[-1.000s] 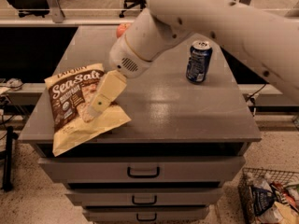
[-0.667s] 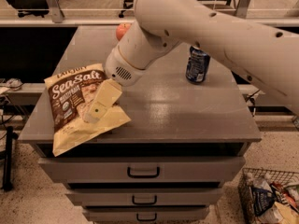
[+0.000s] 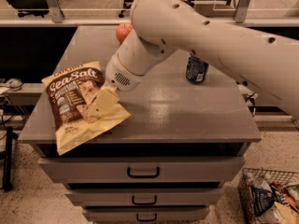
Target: Move brown chip bag near apple
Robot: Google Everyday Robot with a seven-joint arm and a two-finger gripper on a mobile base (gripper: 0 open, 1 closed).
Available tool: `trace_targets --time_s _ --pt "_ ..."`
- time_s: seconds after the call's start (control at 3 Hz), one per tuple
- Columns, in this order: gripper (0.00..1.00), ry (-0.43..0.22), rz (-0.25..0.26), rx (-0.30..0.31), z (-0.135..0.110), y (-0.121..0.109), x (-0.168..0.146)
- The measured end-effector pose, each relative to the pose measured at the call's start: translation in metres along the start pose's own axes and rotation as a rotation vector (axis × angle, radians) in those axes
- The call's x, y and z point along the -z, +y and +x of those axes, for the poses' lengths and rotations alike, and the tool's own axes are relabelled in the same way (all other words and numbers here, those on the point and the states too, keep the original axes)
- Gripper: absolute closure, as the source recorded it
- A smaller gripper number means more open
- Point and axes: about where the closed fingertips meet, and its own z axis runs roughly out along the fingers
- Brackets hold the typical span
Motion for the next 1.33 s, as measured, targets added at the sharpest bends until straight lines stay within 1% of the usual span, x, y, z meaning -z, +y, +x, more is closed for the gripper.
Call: trace_targets --time_s 0.33,0.67,1.0,1.33 --pt "0.69 -0.005 0.019 0.003 0.001 0.0 0.004" --pt "0.93 -0.042 0.061 0.009 -0.006 -0.003 0.023" --pt "1.0 -0.128 0.133 0.037 -0.026 -0.011 0.06" --pt "1.0 -0.23 0.241 0.086 -0.052 -0.027 0.121"
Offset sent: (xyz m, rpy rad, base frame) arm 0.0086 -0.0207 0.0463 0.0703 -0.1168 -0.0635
